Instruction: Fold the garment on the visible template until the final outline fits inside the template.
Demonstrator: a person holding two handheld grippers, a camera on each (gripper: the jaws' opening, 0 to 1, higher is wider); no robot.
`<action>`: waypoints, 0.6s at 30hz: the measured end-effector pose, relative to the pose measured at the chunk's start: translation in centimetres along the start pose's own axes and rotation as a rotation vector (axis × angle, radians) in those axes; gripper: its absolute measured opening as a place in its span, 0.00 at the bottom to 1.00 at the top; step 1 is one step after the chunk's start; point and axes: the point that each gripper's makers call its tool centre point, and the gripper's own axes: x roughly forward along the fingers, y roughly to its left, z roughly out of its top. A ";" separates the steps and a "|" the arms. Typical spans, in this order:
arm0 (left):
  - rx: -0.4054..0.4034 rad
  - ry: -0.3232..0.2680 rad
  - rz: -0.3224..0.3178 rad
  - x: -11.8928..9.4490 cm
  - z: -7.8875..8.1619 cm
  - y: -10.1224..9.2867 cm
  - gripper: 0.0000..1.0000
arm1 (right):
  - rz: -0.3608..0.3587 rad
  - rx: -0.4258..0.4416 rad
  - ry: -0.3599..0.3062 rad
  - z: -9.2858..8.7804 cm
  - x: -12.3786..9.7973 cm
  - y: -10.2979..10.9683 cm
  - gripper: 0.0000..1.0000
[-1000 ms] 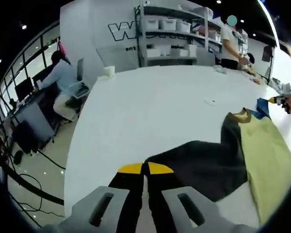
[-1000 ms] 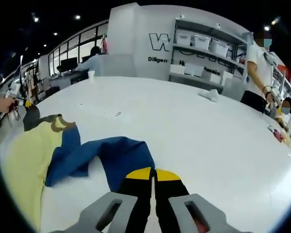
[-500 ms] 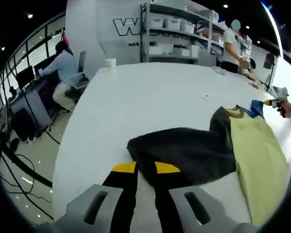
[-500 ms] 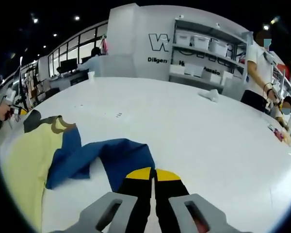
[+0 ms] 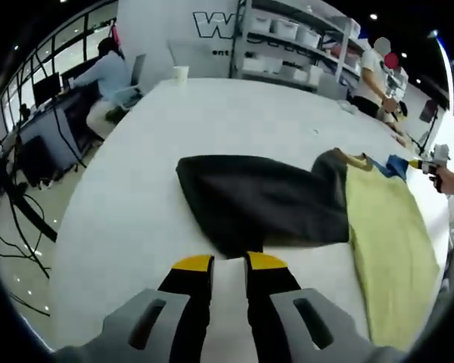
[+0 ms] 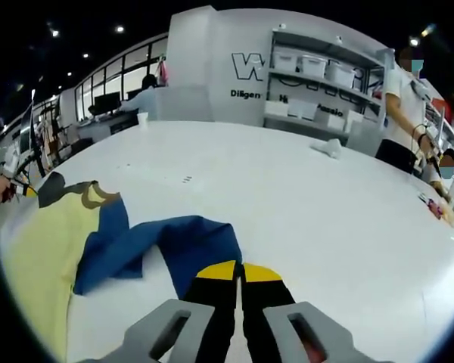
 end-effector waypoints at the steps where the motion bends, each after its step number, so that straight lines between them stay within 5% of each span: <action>1: -0.004 0.005 0.005 0.1 -0.1 0.0 0.19 | 0.000 0.000 0.000 0.0 0.0 0.0 0.00; 11: -0.105 -0.019 0.025 1.0 0.9 0.1 0.16 | -0.004 0.003 0.004 -0.3 0.0 -0.2 0.00; 14: -0.067 -0.010 0.050 0.9 0.8 0.6 0.06 | -0.004 0.002 0.005 -0.3 0.0 -0.3 0.00; 18: -0.024 -0.013 0.050 0.7 0.9 0.9 0.05 | -0.006 0.003 0.004 -0.3 0.0 -0.4 0.00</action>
